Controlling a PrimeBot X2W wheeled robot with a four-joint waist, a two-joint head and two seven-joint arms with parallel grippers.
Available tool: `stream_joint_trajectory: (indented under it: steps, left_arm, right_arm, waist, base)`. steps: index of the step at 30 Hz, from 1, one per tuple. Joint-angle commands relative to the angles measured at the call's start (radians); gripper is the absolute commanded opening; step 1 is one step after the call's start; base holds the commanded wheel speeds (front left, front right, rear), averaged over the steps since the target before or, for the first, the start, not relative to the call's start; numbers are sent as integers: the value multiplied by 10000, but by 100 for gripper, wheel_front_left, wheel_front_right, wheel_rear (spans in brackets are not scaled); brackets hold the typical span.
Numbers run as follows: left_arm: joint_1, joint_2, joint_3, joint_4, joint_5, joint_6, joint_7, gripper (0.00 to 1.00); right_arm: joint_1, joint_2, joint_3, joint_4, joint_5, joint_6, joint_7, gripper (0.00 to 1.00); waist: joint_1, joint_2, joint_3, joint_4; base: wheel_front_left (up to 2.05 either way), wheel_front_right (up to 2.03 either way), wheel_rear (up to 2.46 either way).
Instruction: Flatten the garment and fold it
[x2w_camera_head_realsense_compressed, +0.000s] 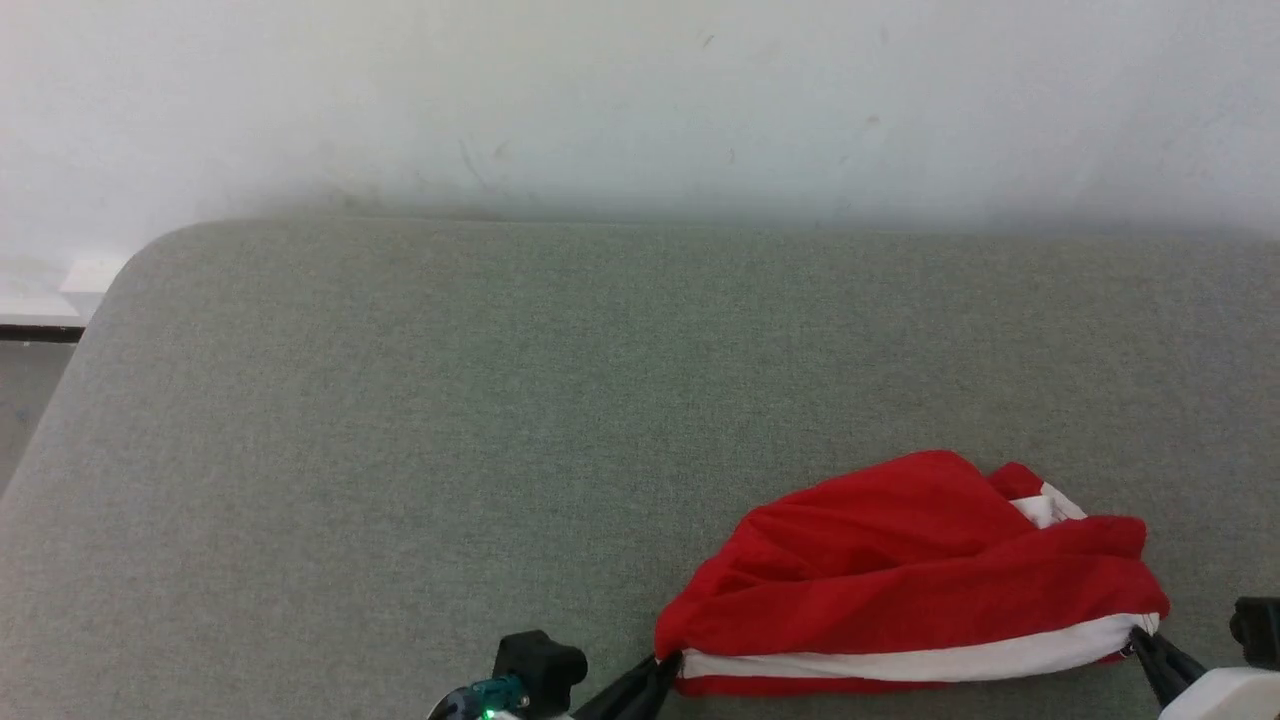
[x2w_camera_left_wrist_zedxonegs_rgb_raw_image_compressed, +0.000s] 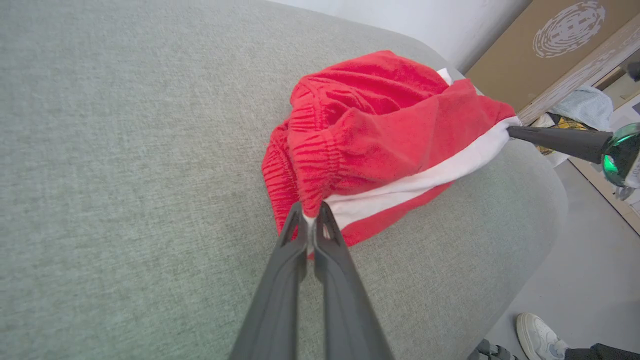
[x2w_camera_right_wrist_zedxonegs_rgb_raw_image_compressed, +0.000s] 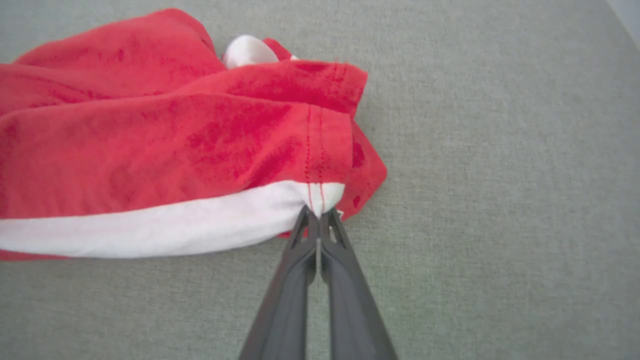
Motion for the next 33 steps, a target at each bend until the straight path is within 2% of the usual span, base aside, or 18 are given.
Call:
stream_joint_trajectory:
  steps: [1, 8, 11, 14, 25, 29, 33]
  left_arm:
    - [36, 48, 13, -15, -99, 68, -61, 0]
    - [66, 287, 351, -512, -235, 240, -268, 0]
    - [-103, 447, 685, -1062, -376, 310, -346, 0]
    - [-488, 712, 1053, -1833, -464, 359, -248, 0]
    - [-3003, 1697, 2387, -4654, -567, 628, 1053, 0]
    - [-3982, 1999, 2886, -4994, -560, 826, 1575, 0]
    - [-4887, 2218, 3296, -4705, -639, 925, 1960, 0]
  right_arm:
    - [41, 1, 22, -88, 76, -9, -26, 0]
    - [150, -351, -30, -1831, 938, -9, 459, 0]
    - [-256, -352, -164, -2537, 1520, -9, 615, 0]
    - [-853, -644, -225, -2995, 1782, -9, 714, 0]
    - [-4135, -1395, 147, -3309, 2775, -9, 1257, 0]
    - [-5365, -1608, 491, -3079, 2816, -9, 1486, 0]
    - [-6696, -1728, 929, -2498, 2704, -9, 1662, 0]
  waist:
    - [0, 0, -112, -55]
    - [0, 0, -621, -240]
    - [0, 0, -759, -286]
    - [0, 0, -935, -297]
    - [0, 0, -1230, -311]
    - [0, 0, -1068, -384]
    - [0, 0, -656, -529]
  base:
    - [0, 0, 0]
    - [0, 0, 0]
    - [0, 0, 0]
    - [0, 0, 0]
    - [0, 0, 0]
    - [0, 0, 0]
    - [0, 0, 0]
